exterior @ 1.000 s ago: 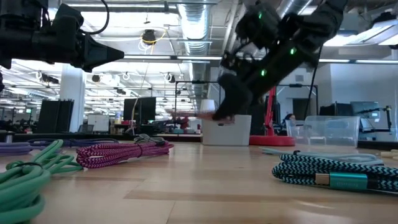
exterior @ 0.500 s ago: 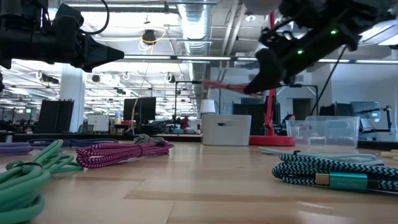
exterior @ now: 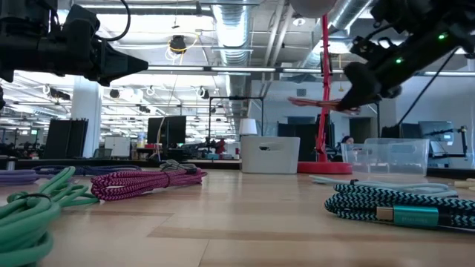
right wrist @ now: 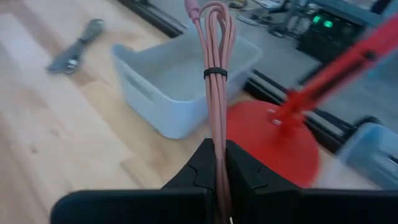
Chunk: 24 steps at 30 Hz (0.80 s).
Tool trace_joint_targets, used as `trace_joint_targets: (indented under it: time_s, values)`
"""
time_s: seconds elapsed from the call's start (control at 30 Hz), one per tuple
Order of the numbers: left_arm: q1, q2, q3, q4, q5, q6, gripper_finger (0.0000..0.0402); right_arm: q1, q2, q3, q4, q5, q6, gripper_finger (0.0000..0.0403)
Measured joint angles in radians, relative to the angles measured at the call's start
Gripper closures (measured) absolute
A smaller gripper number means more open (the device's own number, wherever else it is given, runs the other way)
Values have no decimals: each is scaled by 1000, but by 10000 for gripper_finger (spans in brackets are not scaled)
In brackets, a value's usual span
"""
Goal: Pick & Place USB Port
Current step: Put the pink charger cable into the transparent bin
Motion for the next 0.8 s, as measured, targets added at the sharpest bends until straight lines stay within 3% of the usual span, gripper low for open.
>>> trace_joint_targets:
  time_s: [0.6,0.8]
  values:
    - [0,0,0,0,0,0,380,-22,-272,-13,-553,152,289,397]
    - [0,0,0,0,0,0,380,-89,-281,-14,-574,172,321,397]
